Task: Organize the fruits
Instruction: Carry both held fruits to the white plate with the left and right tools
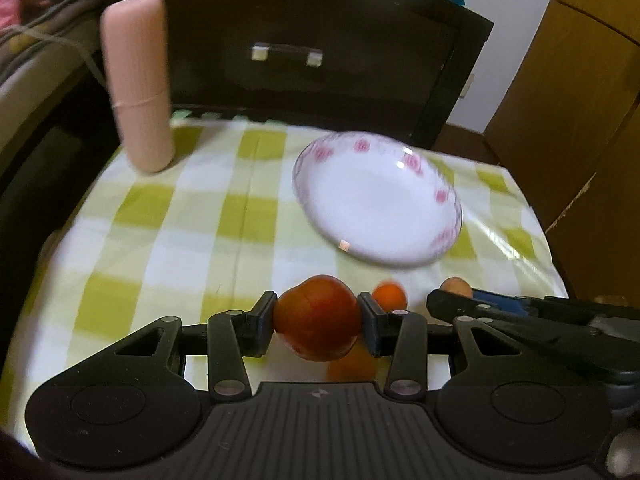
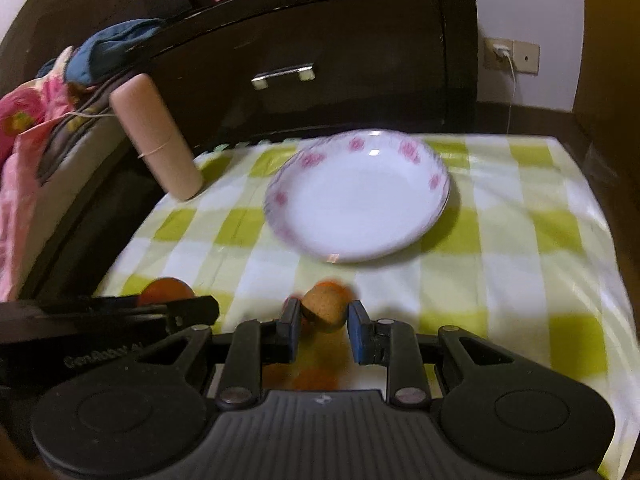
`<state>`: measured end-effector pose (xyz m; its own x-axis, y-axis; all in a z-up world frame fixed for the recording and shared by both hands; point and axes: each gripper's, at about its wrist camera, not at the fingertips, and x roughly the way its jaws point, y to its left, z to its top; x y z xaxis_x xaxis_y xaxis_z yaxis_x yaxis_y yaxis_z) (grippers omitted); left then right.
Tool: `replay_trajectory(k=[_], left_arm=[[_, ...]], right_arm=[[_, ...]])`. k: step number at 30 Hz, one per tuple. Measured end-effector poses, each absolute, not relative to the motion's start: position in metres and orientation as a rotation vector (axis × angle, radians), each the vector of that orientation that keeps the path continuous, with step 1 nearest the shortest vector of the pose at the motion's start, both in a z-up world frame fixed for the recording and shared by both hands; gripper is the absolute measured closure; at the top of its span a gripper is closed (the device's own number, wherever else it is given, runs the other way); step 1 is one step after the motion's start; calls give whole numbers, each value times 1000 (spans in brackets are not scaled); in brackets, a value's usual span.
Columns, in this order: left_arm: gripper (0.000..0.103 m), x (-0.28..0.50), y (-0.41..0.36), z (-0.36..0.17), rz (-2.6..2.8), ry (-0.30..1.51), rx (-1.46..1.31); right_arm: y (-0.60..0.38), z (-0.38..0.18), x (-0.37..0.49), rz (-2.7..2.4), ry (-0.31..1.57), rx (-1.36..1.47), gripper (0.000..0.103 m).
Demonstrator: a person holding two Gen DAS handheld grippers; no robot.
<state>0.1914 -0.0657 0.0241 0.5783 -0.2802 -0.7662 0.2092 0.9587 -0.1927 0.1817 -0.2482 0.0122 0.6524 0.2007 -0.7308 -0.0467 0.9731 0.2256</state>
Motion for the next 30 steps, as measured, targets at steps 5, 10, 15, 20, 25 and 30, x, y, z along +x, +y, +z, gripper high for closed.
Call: replay_trajectory(k=[5, 10, 15, 20, 25, 30], left_arm=[[52, 224, -88, 18, -307, 902, -58], [52, 247, -97, 11, -296, 910, -50], [53, 265, -102, 4, -284, 922, -54], [53, 277, -107, -3, -273, 924, -46], [52, 280, -114, -3, -265, 894, -6], [52, 283, -120, -5, -262, 885, 8]], right_arm=[[-261, 9, 219, 128, 837, 188, 78], [-266, -2, 244, 127, 840, 183, 78], [-270, -10, 261, 124, 841, 189, 77], [-272, -17, 271, 127, 843, 194, 77], [-274, -23, 277, 123, 844, 195, 77], [-277, -26, 278, 104, 831, 190, 77]])
